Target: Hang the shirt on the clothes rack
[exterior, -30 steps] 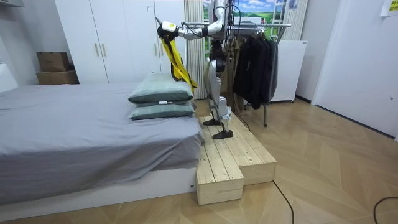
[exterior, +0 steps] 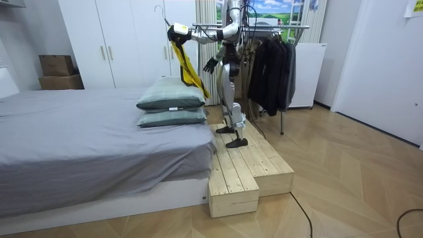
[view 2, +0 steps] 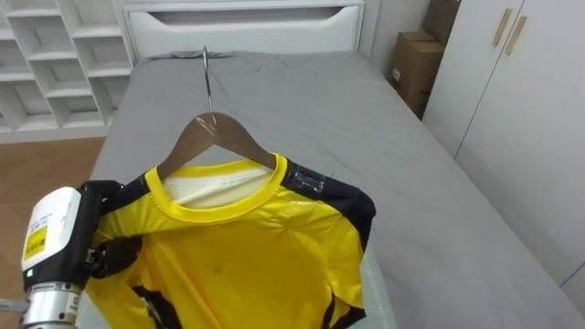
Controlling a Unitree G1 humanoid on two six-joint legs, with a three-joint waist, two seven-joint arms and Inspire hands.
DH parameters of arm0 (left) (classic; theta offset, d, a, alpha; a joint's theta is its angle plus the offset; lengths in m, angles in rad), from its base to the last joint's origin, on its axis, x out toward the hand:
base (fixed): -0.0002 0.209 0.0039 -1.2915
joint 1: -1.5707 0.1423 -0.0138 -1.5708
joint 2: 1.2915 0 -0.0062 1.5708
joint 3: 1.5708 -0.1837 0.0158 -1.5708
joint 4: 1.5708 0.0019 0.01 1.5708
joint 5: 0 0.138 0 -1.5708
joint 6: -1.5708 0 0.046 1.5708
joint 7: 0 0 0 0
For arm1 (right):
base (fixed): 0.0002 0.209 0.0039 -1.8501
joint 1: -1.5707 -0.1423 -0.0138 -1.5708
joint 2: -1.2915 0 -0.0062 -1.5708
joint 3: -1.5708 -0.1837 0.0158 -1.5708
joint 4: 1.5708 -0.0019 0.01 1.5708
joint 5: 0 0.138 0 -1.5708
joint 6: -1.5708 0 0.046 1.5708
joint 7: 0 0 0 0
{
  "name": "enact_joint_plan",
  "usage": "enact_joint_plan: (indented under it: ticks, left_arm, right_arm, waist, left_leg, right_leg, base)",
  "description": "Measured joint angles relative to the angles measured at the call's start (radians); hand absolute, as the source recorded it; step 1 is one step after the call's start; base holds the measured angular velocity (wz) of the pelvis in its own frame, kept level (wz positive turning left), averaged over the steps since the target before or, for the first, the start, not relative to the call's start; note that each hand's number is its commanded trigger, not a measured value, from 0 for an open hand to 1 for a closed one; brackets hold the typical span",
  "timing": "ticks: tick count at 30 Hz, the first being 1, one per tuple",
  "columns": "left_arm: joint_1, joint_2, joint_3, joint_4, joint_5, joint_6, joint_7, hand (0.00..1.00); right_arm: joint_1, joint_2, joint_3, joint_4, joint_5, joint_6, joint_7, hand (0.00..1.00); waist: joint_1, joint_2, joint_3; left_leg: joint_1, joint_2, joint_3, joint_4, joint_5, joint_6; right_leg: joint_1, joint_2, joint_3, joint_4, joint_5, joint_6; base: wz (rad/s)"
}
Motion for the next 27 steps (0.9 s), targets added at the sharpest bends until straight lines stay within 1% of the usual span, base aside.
enact_joint_plan:
  ticks: [1,3,5,9,12,17,19,20,21,23,27]
  left_arm:
    - [0.0,0.0,0.0,-0.003,0.002,0.0,0.0,1.0]
    - [0.0,0.0,-0.001,-0.014,0.002,-0.001,-0.002,1.0]
    - [0.0,-0.001,-0.001,-0.024,0.001,-0.002,-0.006,1.0]
    - [0.007,-0.002,0.0,-0.031,0.001,-0.004,-0.006,1.0]
    - [0.013,-0.003,-0.002,-0.033,0.0,-0.005,-0.019,1.0]
    - [0.013,-0.009,-0.002,-0.033,0.0,-0.004,-0.024,1.0]
    - [0.013,-0.019,-0.002,-0.033,0.0,-0.003,-0.026,1.0]
    - [0.014,-0.032,-0.002,-0.033,0.0,0.0,-0.028,1.0]
    - [0.014,-0.042,-0.003,-0.033,0.0,0.002,-0.033,1.0]
    - [0.017,-0.049,-0.004,-0.034,0.0,0.004,-0.045,1.0]
    - [0.021,-0.047,-0.005,-0.053,0.008,0.019,-0.076,1.0]
  right_arm:
    - [0.002,0.0,0.0,-0.032,-0.007,-0.004,-0.009,0.0]
    - [0.006,0.0,0.002,-0.129,-0.049,-0.03,-0.042,0.0]
    - [0.007,0.0,0.004,-0.185,-0.092,-0.045,-0.056,0.0]
    - [0.03,0.004,0.006,-0.339,-0.215,-0.056,-0.069,0.0]
    - [0.041,0.004,0.013,-0.445,-0.3,-0.057,-0.086,0.0]
    - [0.038,0.006,0.022,-0.588,-0.381,-0.056,-0.116,0.0]
    - [0.039,0.006,0.031,-0.629,-0.42,-0.053,-0.126,0.0]
    - [0.042,0.007,0.04,-0.659,-0.444,-0.052,-0.129,0.0]
    - [0.042,0.007,0.056,-0.686,-0.456,-0.05,-0.132,0.0]
    - [0.043,0.007,0.079,-0.728,-0.464,-0.05,-0.132,0.0]
    - [0.036,0.005,0.123,-0.767,-0.472,-0.042,-0.122,0.0]
  waist:
    - [0.0,-0.001,-0.0004]
    - [0.0,-0.002,-0.0009]
    - [0.0,-0.001,-0.0008]
    - [0.007,0.008,-0.0001]
    - [0.023,0.012,0.0007]
    - [0.038,0.015,0.0018]
    - [0.045,0.016,0.0016]
    - [0.05,0.018,0.0017]
    - [0.053,0.02,0.001]
    - [0.055,0.022,-0.0002]
    - [0.068,0.021,-0.0011]
  left_leg:
    - [0.0,0.0,0.0,0.0,0.0,0.0]
    - [0.0,0.001,0.0,0.002,0.0,0.0]
    - [0.001,0.001,0.0,0.002,0.0,0.0]
    - [0.005,0.001,0.003,0.001,0.0,0.0]
    - [0.017,0.003,0.016,-0.002,0.0,0.0]
    - [0.021,0.003,0.023,-0.003,0.0,0.0]
    - [0.021,0.003,0.023,-0.003,0.0,0.0]
    - [0.021,0.003,0.024,-0.003,0.0,0.0]
    - [0.021,0.003,0.024,-0.003,0.0,0.0]
    - [0.021,0.003,0.024,-0.003,0.0,0.0]
    - [0.019,0.003,0.024,-0.004,0.0,0.0]
  right_leg:
    - [0.0,0.0,0.0,0.0,0.0,0.0]
    - [0.001,0.0,-0.001,0.001,0.0,0.0]
    - [0.001,0.0,-0.001,0.001,0.0,0.0]
    - [0.003,0.0,0.001,0.003,0.0,-0.001]
    - [0.003,0.004,0.016,0.011,0.0,0.0]
    - [0.0,0.004,0.023,0.018,0.0,0.0]
    - [0.0,0.004,0.023,0.018,0.0,0.0]
    - [0.0,0.005,0.023,0.018,0.0,0.0]
    - [0.0,0.005,0.023,0.019,0.0,0.0]
    - [0.0,0.005,0.023,0.019,0.0,0.0]
    - [-0.003,0.005,0.022,0.019,0.0,-0.001]
  base:
    - [0.0]
    - [0.0]
    - [0.0]
    - [-0.01]
    - [-0.13]
    - [-0.05]
    - [0.0]
    - [0.0]
    - [0.0]
    - [0.0]
    - [0.0]
